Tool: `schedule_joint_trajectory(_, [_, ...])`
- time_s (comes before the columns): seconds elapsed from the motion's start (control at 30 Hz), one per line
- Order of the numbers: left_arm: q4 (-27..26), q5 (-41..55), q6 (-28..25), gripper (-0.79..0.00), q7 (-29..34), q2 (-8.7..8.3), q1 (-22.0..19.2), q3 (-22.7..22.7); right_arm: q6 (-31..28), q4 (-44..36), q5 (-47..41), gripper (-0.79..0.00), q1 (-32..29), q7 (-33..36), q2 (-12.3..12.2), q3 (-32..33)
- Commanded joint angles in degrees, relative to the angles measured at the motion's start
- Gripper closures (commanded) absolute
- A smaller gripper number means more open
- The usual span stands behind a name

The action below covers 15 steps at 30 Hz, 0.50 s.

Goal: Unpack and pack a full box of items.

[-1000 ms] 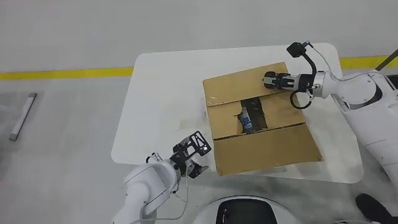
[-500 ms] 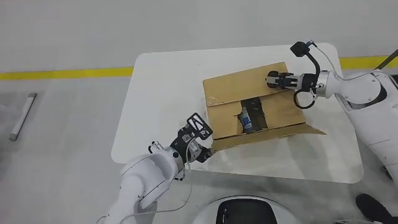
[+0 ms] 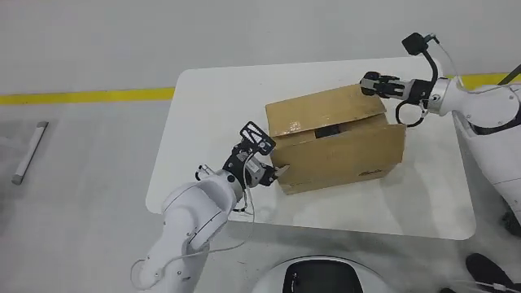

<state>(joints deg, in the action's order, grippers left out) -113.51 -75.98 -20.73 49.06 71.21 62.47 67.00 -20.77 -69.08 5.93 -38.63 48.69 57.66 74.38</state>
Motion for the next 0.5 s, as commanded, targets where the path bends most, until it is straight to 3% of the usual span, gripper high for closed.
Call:
schedule_joint_trajectory(0.0, [3.1, -2.4, 2.9, -0.785, 1.9, 0.42, -2.7, -2.1, 1.5, 0.9, 3.0, 0.000, 0.2, -3.8, -0.3, 1.5])
schedule_joint_trajectory(0.2, [8.5, -4.2, 8.5, -0.785, 5.7, 1.53, -7.5, -5.9, 6.3, 4.2, 11.6, 0.000, -1.6, -10.1, -0.5, 0.6])
schedule_joint_trajectory(0.47, [10.0, -4.6, 9.8, -0.785, 6.7, 2.11, -9.5, -6.9, 5.8, 0.7, 12.1, 0.000, -5.9, -7.0, -0.7, -0.3])
